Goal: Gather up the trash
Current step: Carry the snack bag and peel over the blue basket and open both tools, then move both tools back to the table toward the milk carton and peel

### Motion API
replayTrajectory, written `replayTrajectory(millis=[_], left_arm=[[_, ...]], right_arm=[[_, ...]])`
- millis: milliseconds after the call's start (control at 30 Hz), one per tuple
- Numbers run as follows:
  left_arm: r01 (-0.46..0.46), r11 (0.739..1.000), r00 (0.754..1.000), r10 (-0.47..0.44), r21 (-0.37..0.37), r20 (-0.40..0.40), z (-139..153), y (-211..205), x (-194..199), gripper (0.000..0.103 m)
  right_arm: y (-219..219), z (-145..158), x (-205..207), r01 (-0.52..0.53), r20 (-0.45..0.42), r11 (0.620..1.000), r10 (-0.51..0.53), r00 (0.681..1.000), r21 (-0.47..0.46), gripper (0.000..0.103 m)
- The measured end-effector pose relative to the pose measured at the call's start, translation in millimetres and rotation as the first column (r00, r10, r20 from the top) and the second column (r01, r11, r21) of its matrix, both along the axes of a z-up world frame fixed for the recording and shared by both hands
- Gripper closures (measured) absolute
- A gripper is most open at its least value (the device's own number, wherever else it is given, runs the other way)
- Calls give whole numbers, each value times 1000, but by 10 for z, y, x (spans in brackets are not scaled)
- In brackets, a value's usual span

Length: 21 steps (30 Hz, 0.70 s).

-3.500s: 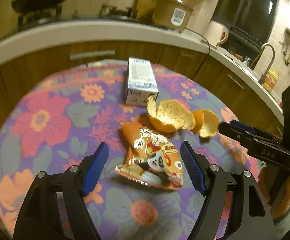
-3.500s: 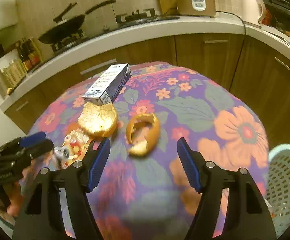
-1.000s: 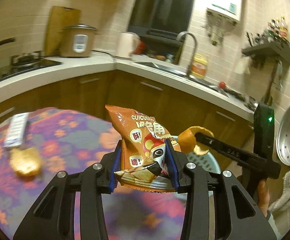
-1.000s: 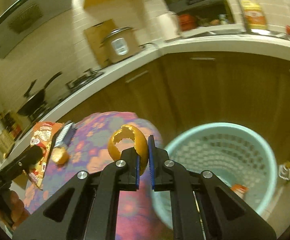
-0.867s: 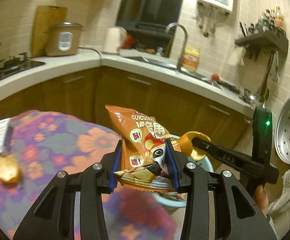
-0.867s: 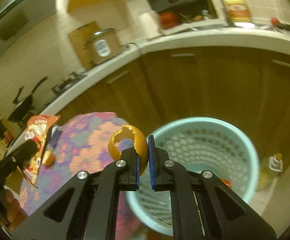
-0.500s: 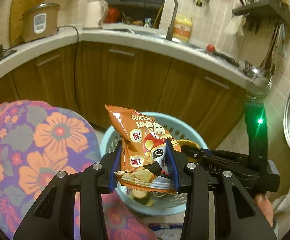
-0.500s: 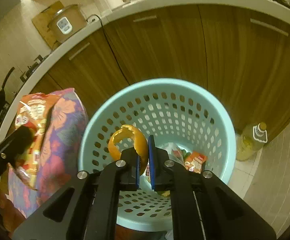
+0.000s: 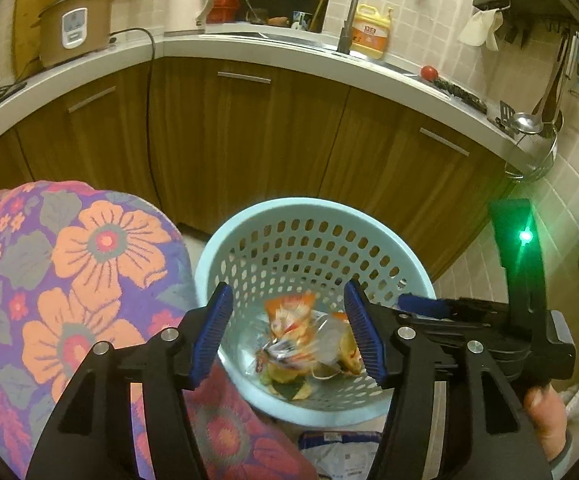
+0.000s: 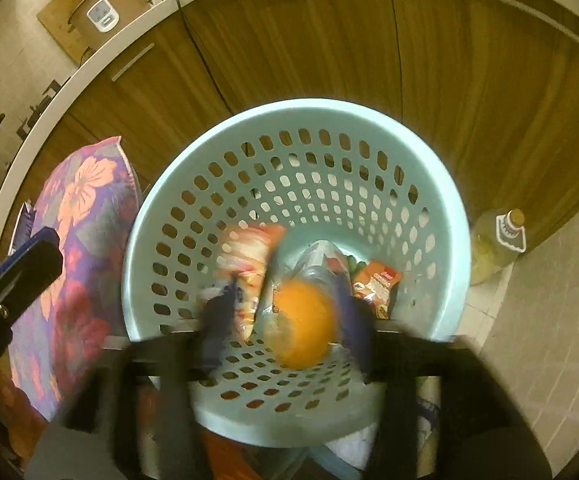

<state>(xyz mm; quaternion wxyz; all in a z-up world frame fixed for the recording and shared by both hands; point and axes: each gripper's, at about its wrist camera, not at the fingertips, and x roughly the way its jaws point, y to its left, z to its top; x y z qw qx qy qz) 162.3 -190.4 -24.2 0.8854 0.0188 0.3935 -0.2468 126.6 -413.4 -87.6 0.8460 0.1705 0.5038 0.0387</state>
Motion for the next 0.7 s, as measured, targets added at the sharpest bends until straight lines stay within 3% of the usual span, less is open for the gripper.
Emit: replayTrajectory(millis=[400,700], left_arm=[[-82,992,993,89,-93,75,348,446,-230,41],[-184,972,968,205,-146,146,622,1083,-446,33]], right_arm=[[168,588,-170,-36,178,999,35,983,0,44],[619,898,-189,-97,267,995,97,959,-14,44]])
